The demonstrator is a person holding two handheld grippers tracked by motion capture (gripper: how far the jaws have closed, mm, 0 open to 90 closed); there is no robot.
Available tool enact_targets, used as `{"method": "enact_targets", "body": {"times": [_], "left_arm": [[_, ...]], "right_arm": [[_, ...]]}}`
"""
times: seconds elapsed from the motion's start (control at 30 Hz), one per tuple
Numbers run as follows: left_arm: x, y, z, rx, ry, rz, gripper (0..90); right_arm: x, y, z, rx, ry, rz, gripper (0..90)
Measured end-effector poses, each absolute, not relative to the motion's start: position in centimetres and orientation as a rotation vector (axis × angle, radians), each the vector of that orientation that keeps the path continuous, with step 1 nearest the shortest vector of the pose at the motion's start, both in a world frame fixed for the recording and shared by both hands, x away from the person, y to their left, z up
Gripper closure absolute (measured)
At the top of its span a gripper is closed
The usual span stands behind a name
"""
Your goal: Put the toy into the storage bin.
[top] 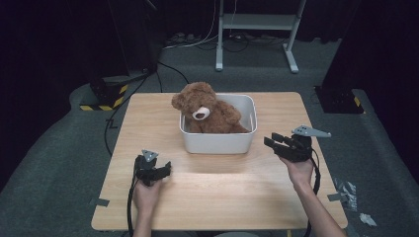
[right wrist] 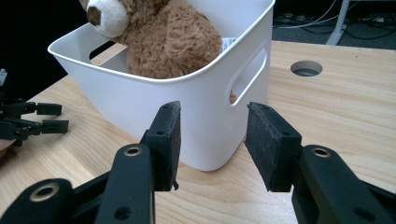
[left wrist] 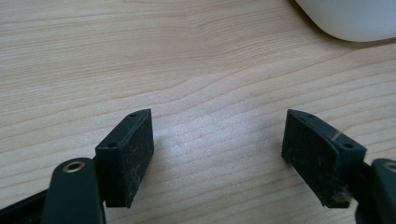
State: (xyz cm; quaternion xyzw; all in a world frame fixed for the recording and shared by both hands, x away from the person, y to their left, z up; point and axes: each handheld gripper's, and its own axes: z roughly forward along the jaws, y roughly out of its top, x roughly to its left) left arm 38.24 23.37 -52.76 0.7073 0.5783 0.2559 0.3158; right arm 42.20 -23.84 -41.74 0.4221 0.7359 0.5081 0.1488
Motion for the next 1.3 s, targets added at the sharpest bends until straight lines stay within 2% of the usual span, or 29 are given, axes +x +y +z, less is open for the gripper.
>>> {"method": "enact_targets", "body": {"times": [1.3], "left_arm": [[38.2,23.4,-52.8,1.863,1.523,0.674,24.9]], "right_arm": [[42.3,-23.4,-44.4,1.263,2.152,1.404,54.7]]}}
